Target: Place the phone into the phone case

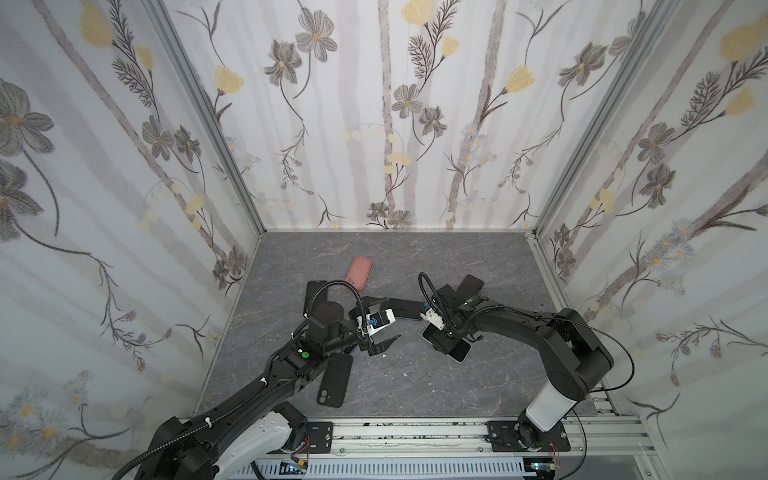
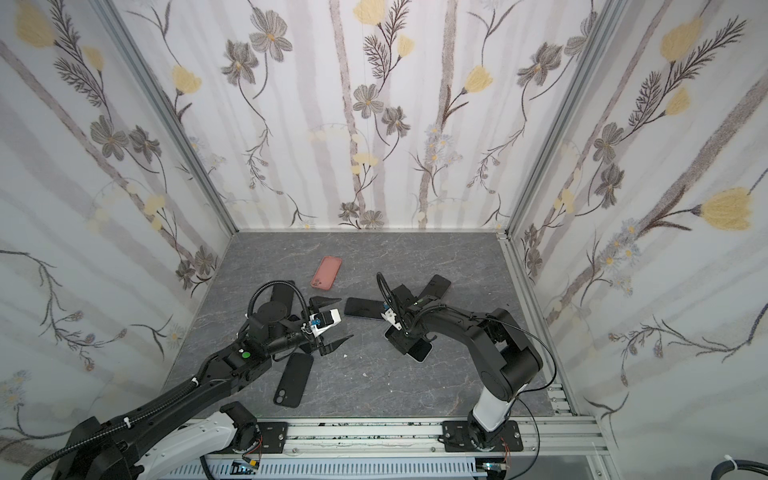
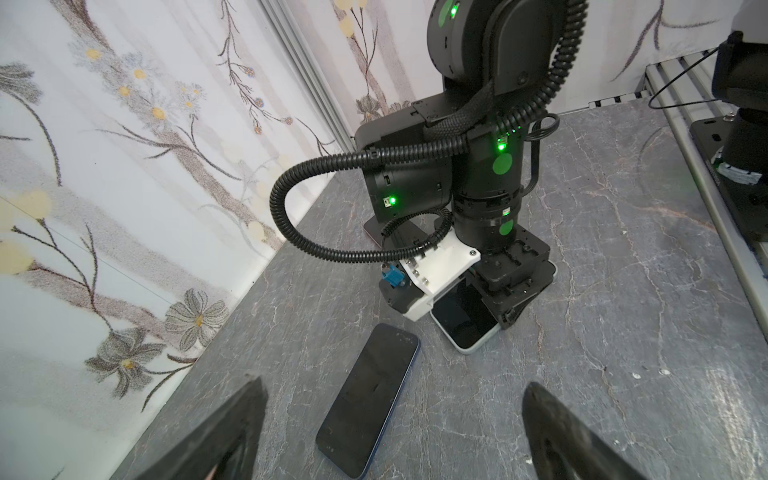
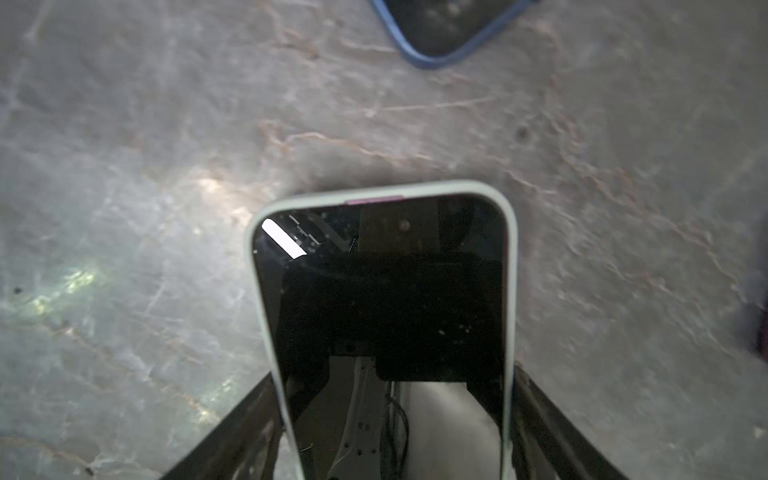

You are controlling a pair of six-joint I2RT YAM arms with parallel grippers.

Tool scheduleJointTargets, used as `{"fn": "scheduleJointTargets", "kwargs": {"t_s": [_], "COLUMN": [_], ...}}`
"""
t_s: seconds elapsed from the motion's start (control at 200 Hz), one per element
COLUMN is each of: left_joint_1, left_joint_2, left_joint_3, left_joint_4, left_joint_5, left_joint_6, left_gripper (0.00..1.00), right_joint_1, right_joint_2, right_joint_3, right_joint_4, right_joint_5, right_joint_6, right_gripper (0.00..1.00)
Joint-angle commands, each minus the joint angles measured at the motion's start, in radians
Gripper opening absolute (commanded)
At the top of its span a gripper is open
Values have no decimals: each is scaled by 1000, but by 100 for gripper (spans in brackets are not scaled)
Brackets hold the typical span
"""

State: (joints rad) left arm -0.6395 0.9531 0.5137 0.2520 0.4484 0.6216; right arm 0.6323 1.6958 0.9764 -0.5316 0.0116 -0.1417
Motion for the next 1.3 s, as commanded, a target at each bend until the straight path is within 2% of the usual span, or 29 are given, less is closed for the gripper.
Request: {"fn": "scheduleJointTargets", "kwargs": {"t_s": [0.0,0.265,0.719,0.944,1.294], "left_joint_1": [1,0,0,1,1], "left_joint_2": [-6,-14,-16,-18,-23], "left_joint_3": [-5,-8,-12,-13,-16], "left_joint_4": [32,36,39,38,34], "left_joint_5": [6,4,-1,-2,-13], "left_joint_6": [13,11,13,12,16], "left_gripper": [96,96,96,97,96], "right_joint_1": [-5,-40,-251,-417,-604], "right_joint_2": [8,23,-207,-196,-130], "right_joint_3": [20,10,-158,-164,-99], "right_joint_4": [-31,-110,-39,-32,26], "right_joint_5": [26,74,100,116,138], "right_joint_6": [206,480,713,705,582], "right_gripper": [76,76,76,78,79]}}
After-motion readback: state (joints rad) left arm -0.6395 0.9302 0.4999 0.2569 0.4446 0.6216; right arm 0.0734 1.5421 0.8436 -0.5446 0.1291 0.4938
